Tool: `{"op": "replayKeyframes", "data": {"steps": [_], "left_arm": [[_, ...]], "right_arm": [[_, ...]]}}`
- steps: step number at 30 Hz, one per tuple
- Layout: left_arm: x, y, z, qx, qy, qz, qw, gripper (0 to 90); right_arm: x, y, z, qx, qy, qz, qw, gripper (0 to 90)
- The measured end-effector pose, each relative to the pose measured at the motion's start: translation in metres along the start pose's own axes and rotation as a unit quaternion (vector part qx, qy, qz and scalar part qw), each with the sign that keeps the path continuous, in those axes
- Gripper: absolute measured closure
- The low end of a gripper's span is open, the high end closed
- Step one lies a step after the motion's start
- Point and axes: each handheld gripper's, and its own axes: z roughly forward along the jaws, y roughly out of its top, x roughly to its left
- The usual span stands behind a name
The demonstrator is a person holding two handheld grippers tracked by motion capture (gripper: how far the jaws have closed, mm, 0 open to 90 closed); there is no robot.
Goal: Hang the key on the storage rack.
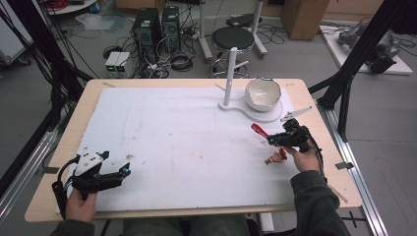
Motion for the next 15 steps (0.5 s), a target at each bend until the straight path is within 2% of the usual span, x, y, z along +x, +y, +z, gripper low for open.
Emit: {"op": "replayKeyframes", "data": {"steps": [7, 15], "left_arm": [[0.0, 0.0, 0.0, 0.0, -0.002, 0.0, 1.0, 19.7], [0.0, 0.0, 0.0, 0.0, 0.001, 0.0, 1.0, 19.7]], "right_arm": [[0.0, -0.001, -0.009, -0.029, 0.003, 0.007, 0.9995, 85.2], [0.002, 0.001, -0.014, -0.046, 0.007, 0.01, 0.9989, 85.3]]}}
